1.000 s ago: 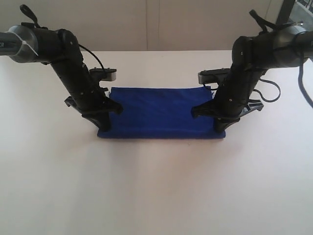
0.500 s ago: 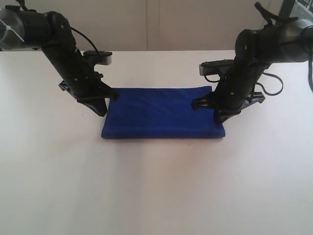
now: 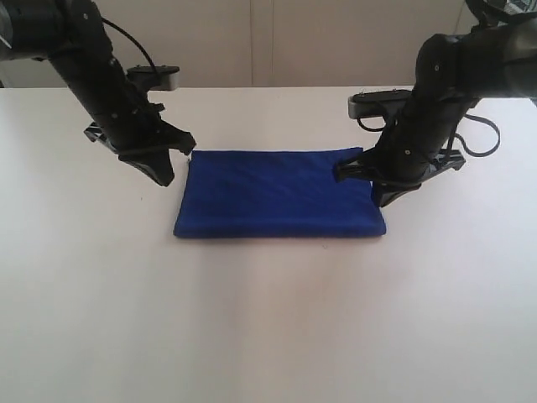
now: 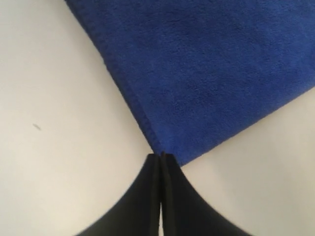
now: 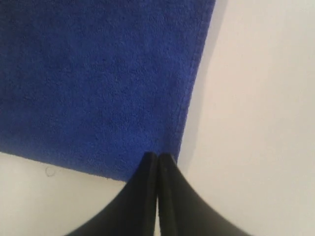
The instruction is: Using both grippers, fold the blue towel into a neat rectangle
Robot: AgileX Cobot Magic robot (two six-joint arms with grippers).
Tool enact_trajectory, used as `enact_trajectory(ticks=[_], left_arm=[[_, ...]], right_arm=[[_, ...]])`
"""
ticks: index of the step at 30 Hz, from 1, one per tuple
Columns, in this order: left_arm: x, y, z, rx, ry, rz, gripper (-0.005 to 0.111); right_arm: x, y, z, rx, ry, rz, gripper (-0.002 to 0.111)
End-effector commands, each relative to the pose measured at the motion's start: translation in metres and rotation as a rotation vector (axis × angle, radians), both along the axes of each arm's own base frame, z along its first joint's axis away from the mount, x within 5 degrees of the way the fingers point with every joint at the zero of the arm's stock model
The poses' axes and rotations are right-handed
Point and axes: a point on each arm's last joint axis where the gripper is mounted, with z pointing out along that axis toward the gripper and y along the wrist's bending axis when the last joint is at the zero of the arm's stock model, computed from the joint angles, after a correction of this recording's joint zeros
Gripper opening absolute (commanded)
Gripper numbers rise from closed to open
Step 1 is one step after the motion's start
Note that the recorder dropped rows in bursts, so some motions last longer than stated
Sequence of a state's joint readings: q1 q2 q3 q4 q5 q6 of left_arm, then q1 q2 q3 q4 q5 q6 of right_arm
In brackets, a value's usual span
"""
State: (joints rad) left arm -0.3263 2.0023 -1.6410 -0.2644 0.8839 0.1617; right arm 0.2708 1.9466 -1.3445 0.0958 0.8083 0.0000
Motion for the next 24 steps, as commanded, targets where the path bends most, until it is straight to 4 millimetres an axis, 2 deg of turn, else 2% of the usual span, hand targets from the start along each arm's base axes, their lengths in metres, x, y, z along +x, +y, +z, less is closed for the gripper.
enact_trajectory(ticks=[1,6,11,17,24], left_arm=[[-0.009,0.022,0.029,-0.005,0.019,0.052,0.000],[-0.023,0.046,0.065,-0.017,-0.017,0.082,0.000],[-0.052,0.057,0.096,-0.028,-0.102,0.100,0.000],[-0.095,0.066,0.121,-0.067,-0.201,0.137,0.000],[-0.150,0.079,0.144,-0.125,-0.369,0.169,0.000]], right_arm=[[-0.007,-0.004,0.025,0.005,-0.041,0.000,0.000],[-0.019,-0.013,0.065,0.033,-0.110,-0.017,0.000],[-0.041,-0.019,0.099,0.052,-0.180,-0.017,0.000],[-0.078,-0.028,0.123,0.081,-0.276,-0.023,0.000],[-0.136,-0.044,0.153,0.122,-0.455,-0.028,0.000]])
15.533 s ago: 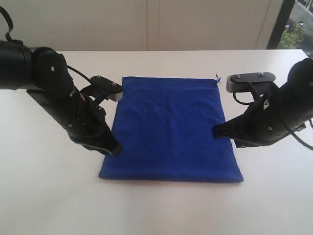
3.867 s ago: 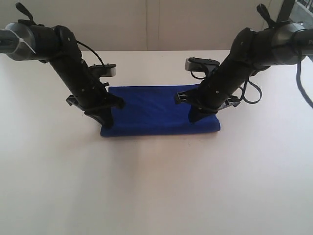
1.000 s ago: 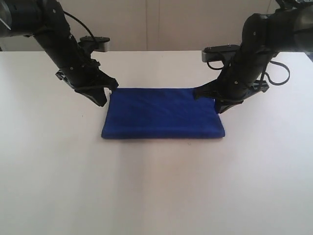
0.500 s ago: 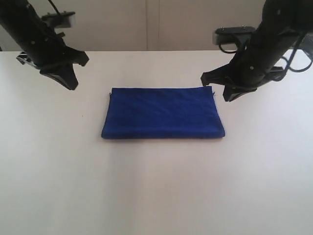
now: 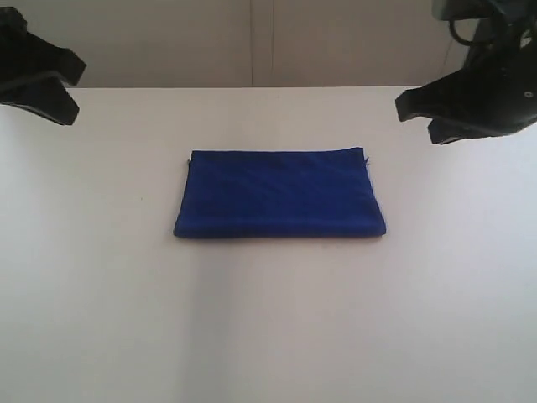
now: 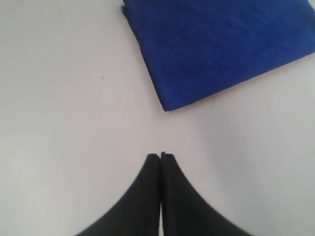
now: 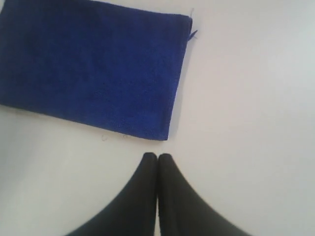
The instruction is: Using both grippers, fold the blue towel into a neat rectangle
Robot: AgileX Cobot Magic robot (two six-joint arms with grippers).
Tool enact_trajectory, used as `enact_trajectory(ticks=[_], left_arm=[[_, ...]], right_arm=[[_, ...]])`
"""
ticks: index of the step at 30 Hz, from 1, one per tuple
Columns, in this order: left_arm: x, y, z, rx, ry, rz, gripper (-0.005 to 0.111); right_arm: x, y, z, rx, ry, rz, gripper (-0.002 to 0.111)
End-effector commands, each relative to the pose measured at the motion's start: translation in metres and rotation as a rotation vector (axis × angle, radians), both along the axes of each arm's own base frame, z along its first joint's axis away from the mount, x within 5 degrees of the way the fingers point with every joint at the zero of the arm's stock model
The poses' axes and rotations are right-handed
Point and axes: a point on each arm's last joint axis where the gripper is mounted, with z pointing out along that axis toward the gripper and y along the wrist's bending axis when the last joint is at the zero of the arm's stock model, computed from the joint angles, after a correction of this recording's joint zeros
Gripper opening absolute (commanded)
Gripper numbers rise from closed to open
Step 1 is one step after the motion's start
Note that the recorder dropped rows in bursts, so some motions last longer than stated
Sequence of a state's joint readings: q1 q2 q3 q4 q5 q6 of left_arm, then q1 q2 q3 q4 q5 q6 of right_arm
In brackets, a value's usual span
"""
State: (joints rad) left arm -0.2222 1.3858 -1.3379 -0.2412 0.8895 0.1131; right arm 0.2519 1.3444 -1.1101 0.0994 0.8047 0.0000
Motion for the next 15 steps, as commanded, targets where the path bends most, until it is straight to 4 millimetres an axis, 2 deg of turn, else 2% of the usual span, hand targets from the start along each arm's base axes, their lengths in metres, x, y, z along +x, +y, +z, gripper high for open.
enact_trajectory(ticks=[1,7,15], left_arm=[[-0.039,0.008,0.015,-0.060,-0.115,0.029,0.000],[-0.096,0.022,0.027,-0.087,-0.285,0.031,0.000],[-0.160,0.037,0.014,-0.118,-0.426,0.041,0.000]], right_arm=[[-0.039,-0.012,0.017,0.026,-0.125,-0.009,0.000],[-0.096,-0.027,0.034,0.072,-0.323,-0.016,0.000],[-0.165,-0.045,0.031,0.111,-0.506,-0.019,0.000]])
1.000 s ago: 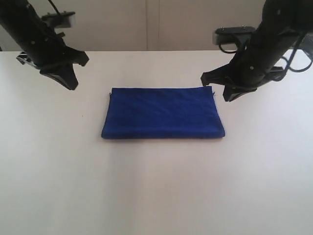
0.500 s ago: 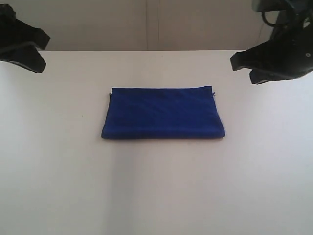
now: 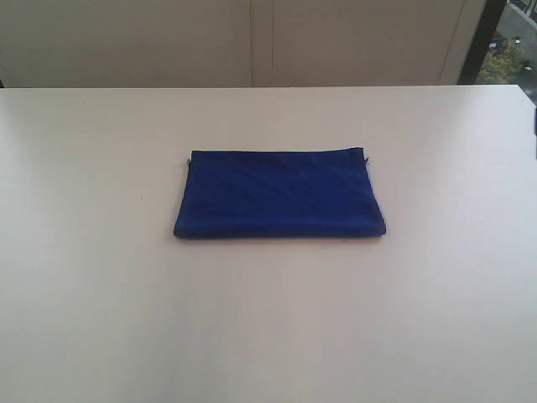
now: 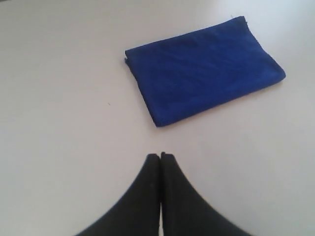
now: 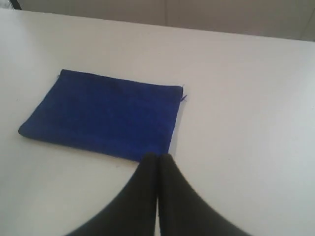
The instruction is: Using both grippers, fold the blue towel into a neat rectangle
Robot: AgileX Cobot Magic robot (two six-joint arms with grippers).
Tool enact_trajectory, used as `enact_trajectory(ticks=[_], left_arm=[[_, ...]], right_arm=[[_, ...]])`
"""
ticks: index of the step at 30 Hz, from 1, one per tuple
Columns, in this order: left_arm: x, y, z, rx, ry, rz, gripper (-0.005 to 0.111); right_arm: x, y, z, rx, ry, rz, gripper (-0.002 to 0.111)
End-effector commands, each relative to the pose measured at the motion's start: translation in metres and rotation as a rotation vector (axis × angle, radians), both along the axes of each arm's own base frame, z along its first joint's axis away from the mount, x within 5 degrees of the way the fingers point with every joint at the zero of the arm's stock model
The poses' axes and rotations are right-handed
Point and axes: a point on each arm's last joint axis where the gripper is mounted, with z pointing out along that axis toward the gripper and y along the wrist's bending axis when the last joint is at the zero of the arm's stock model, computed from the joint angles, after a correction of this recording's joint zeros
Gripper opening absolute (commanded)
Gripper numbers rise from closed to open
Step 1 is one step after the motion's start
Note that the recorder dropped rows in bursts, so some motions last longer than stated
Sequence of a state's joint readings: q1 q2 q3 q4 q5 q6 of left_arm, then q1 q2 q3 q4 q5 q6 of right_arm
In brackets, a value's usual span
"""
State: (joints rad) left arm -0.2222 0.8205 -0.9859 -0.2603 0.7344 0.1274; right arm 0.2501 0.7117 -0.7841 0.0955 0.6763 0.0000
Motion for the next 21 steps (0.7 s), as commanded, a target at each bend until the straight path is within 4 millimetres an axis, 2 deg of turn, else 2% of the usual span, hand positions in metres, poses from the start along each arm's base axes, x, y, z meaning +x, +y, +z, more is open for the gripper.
enact_trajectory(ticks=[1,4,8,13,16,21], left_arm=[[-0.032,0.008,-0.011,-0.029,-0.103,0.012,0.000],[-0.037,0.012,-0.022,-0.056,-0.189,0.050,0.000],[-0.028,0.015,-0.045,-0.081,-0.273,0.117,0.000],[-0.023,0.017,-0.068,-0.056,-0.266,0.143,0.000],[-0.024,0.016,-0.075,-0.043,-0.221,0.132,0.000],[-0.024,0.016,-0.076,-0.041,-0.211,0.129,0.000]], right_arm=[[-0.031,-0.010,-0.007,0.001,-0.116,-0.006,0.000],[-0.040,-0.013,-0.014,-0.006,-0.219,-0.001,0.000],[-0.036,-0.013,-0.028,0.007,-0.336,-0.012,0.000],[-0.032,-0.012,-0.041,0.001,-0.335,-0.014,0.000],[-0.032,-0.012,-0.041,0.001,-0.333,-0.014,0.000],[-0.032,-0.012,-0.041,0.001,-0.333,-0.014,0.000]])
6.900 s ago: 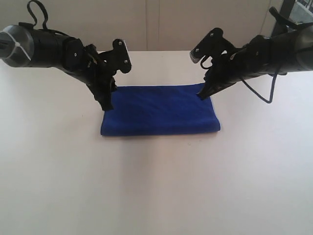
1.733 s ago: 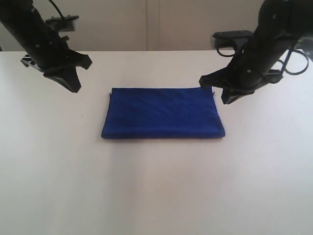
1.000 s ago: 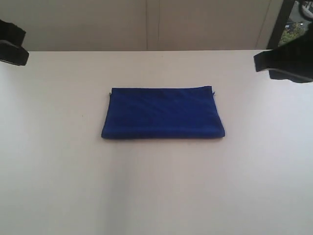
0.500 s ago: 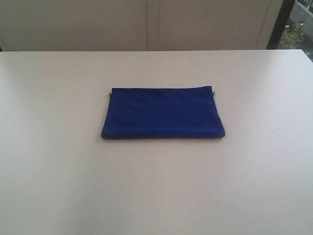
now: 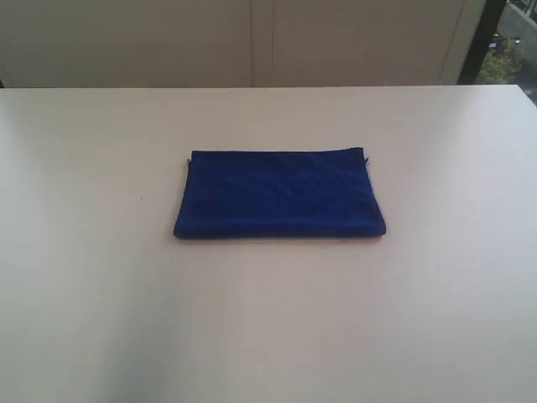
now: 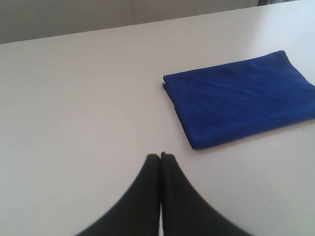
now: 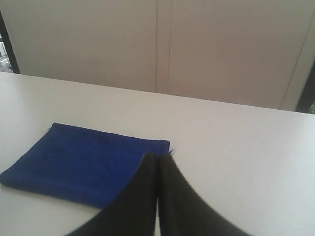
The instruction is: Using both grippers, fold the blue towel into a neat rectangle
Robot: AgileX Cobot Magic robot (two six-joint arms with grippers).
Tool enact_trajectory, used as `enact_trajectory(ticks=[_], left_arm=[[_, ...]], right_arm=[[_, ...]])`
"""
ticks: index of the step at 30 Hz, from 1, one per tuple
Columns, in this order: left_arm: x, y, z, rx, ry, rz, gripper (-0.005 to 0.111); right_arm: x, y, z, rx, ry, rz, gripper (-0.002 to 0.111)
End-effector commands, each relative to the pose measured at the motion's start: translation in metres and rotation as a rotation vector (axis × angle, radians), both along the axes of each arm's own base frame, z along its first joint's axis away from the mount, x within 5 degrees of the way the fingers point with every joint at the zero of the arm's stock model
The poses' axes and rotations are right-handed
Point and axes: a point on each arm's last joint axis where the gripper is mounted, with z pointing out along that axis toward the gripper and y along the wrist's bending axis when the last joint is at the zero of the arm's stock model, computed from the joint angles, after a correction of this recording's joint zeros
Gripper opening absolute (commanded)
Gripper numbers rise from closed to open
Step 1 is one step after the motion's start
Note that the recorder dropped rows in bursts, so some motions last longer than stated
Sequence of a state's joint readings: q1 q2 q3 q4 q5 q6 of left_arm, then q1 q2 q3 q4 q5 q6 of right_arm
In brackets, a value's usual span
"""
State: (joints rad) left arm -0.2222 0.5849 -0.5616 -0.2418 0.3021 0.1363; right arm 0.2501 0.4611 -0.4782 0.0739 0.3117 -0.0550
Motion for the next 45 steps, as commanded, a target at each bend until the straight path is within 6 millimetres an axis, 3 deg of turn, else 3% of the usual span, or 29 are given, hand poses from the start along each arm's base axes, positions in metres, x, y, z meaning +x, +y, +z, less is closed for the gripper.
enact_trajectory(ticks=[1,11,14,24,33,45], left_arm=[[-0.001,0.000,-0.002,0.001,0.008,-0.003,0.000],[-0.001,0.000,-0.002,0.001,0.008,-0.003,0.000],[-0.001,0.000,-0.002,0.001,0.008,-0.003,0.000],[-0.001,0.000,-0.002,0.001,0.008,-0.003,0.000],[-0.001,0.000,-0.002,0.000,0.006,-0.003,0.000],[-0.001,0.000,-0.001,0.000,0.005,-0.003,0.000]], right_arm=[[0.000,0.000,0.000,-0.009,-0.016,-0.002,0.000],[0.000,0.000,0.000,-0.009,-0.016,-0.002,0.000],[-0.001,-0.001,-0.009,-0.012,-0.005,-0.002,0.000],[-0.038,-0.019,-0.066,0.000,-0.074,-0.146,0.000],[-0.042,-0.026,-0.122,-0.011,-0.017,-0.274,0.000],[-0.043,-0.029,-0.131,-0.008,0.056,-0.320,0.000]])
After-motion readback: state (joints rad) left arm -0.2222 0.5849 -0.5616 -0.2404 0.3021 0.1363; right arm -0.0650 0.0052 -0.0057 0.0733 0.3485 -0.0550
